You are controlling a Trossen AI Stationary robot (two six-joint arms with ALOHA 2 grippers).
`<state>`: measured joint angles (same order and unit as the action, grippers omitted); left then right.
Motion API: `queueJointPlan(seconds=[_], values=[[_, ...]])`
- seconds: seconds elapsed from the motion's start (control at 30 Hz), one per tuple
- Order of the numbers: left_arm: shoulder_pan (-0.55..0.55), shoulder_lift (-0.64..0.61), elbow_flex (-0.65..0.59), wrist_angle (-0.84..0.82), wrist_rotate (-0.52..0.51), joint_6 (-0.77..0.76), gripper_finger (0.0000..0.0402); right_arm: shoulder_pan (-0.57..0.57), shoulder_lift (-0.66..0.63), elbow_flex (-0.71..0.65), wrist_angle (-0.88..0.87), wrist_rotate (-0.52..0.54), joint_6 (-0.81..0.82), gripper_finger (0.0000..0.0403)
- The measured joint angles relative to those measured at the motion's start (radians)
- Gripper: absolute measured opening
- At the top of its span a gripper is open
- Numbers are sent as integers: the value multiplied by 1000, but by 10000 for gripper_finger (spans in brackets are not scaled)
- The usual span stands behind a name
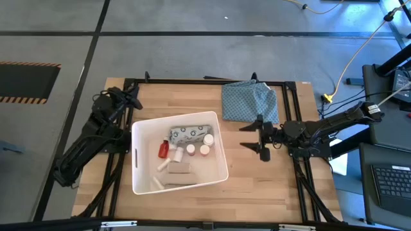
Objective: Pick & place medical supplies in basket/bin
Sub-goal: Return to Home Position
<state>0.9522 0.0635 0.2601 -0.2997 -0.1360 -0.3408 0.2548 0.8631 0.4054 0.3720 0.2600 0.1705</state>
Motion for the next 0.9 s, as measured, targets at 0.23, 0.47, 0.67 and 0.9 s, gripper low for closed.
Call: queueJointPlan(seconds=[0.23, 0.47, 0.67, 0.9], values=[[-91, 0, -92, 113, 0, 68, 45, -129, 0, -121, 185, 1, 8, 303], [-185, 0, -175, 177, 0, 89, 40, -314, 0, -233, 326, 3, -7, 303], [-282, 9, -205, 201, 64, 95, 39, -400, 0, -299, 357, 2, -45, 303], [-386, 9, -205, 184, 81, 104, 42, -419, -14, -399, 460, 5, -30, 303]])
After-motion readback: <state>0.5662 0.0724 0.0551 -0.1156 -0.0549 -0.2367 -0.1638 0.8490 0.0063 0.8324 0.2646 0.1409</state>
